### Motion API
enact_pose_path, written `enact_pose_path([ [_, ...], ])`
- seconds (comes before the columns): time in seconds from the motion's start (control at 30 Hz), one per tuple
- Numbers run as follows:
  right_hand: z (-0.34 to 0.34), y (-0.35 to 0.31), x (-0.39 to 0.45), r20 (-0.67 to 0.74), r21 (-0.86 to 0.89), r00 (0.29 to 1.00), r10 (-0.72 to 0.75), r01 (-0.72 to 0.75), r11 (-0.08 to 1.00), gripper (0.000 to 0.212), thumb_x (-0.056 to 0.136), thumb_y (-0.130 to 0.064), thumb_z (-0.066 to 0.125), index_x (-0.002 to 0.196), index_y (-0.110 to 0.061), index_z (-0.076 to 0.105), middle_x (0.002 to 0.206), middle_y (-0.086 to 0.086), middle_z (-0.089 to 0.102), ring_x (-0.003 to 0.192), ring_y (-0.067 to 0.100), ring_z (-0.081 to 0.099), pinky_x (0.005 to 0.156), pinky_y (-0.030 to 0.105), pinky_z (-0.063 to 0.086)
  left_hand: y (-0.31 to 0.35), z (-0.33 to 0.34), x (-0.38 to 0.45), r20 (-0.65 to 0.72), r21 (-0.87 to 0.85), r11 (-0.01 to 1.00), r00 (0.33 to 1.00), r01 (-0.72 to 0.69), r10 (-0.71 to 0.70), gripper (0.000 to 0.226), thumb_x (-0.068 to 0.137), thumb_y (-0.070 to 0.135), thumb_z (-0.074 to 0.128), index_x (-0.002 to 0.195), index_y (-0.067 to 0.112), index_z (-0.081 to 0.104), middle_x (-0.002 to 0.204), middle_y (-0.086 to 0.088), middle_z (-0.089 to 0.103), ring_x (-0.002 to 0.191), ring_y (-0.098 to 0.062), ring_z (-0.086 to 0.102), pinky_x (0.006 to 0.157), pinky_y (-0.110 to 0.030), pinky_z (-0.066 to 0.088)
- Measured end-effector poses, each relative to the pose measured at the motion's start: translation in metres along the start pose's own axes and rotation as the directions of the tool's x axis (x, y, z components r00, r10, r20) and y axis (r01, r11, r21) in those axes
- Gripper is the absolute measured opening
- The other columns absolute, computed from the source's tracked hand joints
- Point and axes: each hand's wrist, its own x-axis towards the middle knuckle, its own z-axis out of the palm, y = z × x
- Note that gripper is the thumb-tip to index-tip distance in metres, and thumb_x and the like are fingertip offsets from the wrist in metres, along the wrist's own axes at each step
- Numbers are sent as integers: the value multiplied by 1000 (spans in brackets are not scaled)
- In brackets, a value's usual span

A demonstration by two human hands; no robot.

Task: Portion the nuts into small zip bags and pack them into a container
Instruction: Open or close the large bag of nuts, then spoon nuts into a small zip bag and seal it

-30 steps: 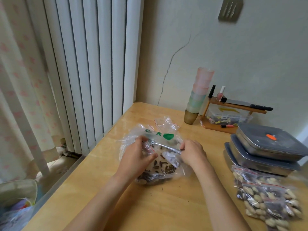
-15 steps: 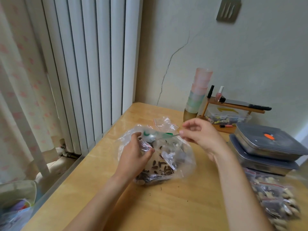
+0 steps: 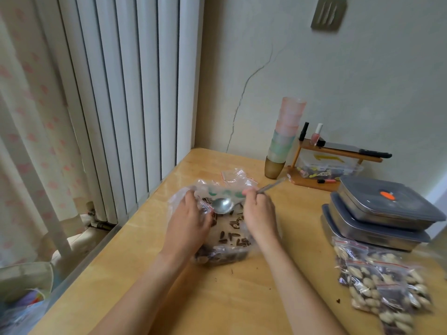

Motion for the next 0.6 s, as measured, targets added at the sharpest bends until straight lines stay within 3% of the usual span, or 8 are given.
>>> enact_pose_path([
  [0.07,-15,-3,8,-61,-24,998,-10,8,1000,57,110,-38,24,111,-6,71,112,18,68,112,31,60,104,47,48,1,-1,1,-22,101,995,1000,-16,18,58,97,10,56,149,-2,33,133,-15,57,108,-28,60,77,-30,46],
  [0.17,-41,-9,15,-116,-71,992,-49,41,997,54,113,-36,26,122,-3,68,123,18,63,118,32,57,105,39,44,11,-6,6,-80,162,986,996,-26,40,57,92,4,53,147,0,37,124,-19,59,100,-37,61,74,-37,45],
  [0.3,-62,-20,13,-152,-164,978,-143,118,979,51,113,-35,26,121,-3,66,111,9,54,112,31,55,98,37,41,32,-21,16,-214,173,977,963,-125,161,63,93,7,58,151,12,35,143,-8,53,112,-26,57,82,-35,48],
  [0.43,-70,-24,11,-175,-163,953,-246,218,962,50,113,-35,29,121,-4,67,122,5,52,105,18,48,94,28,35,45,-29,22,-305,146,979,935,-141,180,61,96,11,58,152,13,35,137,-9,56,110,-26,55,85,-38,46],
  [0.53,-69,-19,12,-132,-235,954,-268,232,944,51,111,-40,30,120,-7,69,115,4,46,101,17,47,90,26,33,40,-23,19,-230,225,972,966,-68,120,49,96,15,60,141,5,43,120,-14,63,96,-31,61,77,-40,48],
  [0.6,-68,-14,15,-101,-319,961,-257,214,923,54,111,-42,30,114,-8,71,109,8,50,97,23,53,87,32,42,31,-17,16,-143,260,966,989,7,31,53,92,14,61,141,4,42,118,-14,64,95,-35,61,75,-43,50],
])
